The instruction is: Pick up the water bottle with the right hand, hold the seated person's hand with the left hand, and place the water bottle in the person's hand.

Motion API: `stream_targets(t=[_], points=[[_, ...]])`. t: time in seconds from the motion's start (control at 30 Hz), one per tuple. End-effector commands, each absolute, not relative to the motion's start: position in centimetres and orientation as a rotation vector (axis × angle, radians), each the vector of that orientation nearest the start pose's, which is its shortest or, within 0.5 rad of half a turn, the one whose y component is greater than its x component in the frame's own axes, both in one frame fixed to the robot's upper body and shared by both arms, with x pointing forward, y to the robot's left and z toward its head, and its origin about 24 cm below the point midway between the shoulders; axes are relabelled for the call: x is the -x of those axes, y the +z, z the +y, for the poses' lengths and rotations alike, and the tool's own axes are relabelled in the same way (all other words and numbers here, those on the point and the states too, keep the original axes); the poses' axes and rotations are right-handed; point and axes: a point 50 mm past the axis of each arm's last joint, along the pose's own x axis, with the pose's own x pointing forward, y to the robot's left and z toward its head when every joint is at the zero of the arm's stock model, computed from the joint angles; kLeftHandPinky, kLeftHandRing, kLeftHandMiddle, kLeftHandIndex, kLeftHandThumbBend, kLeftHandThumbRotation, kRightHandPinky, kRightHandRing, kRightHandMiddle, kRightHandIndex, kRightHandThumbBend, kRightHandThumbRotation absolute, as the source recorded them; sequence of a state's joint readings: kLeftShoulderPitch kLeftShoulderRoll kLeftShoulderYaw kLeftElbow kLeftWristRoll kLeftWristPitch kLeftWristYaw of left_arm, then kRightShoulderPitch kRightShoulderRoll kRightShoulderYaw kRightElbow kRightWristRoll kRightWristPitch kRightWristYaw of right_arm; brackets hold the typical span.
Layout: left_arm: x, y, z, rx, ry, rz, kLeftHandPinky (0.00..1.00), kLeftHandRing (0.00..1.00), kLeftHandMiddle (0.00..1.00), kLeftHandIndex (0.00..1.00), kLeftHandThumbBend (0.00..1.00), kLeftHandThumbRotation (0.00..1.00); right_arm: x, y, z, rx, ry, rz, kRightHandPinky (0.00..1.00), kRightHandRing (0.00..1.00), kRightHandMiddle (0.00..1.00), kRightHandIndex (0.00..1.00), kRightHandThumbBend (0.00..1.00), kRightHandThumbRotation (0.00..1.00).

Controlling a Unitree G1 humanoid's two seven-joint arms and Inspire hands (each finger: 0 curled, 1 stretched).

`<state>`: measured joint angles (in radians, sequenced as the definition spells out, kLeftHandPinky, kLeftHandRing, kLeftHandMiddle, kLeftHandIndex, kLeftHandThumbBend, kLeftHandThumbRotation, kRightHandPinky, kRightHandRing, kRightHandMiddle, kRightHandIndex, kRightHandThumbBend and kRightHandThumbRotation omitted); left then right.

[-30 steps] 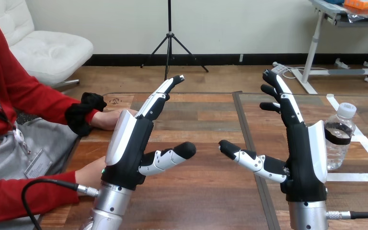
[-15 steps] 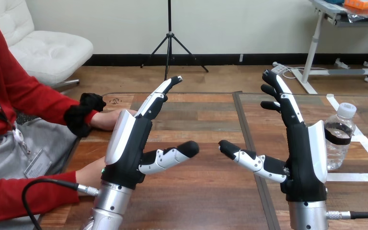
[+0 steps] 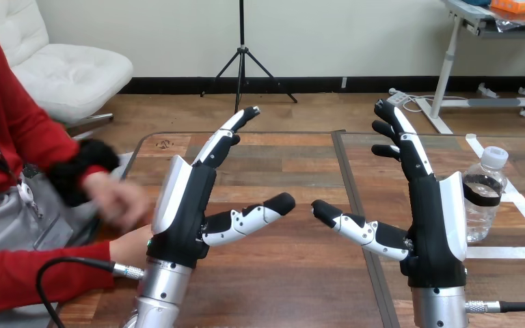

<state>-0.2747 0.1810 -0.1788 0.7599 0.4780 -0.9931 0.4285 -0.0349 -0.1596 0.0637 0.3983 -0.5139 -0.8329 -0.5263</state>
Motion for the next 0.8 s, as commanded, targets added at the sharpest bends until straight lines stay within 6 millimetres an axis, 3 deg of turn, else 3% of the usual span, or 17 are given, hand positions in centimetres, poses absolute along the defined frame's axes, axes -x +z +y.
stream_targets(t=[0.0, 0.37, 0.77], points=[[-27.18, 4.22, 12.89, -0.401, -0.156, -0.636, 0.84, 0.9, 0.9, 0.89, 0.93, 0.37, -23.89, 5.18, -15.29, 0.416, -0.124, -0.643, 0.73, 0.85, 0.9, 0.9, 1.0, 0.45], [-27.19, 4.25, 12.97, -0.403, -0.162, -0.639, 0.84, 0.91, 0.9, 0.9, 0.99, 0.23, -23.93, 5.2, -15.29, 0.413, -0.124, -0.648, 0.73, 0.85, 0.9, 0.9, 1.0, 0.45], [-27.19, 4.24, 12.98, -0.404, -0.161, -0.637, 0.84, 0.91, 0.9, 0.9, 1.0, 0.23, -23.94, 5.2, -15.34, 0.413, -0.126, -0.65, 0.72, 0.85, 0.9, 0.9, 1.0, 0.45]])
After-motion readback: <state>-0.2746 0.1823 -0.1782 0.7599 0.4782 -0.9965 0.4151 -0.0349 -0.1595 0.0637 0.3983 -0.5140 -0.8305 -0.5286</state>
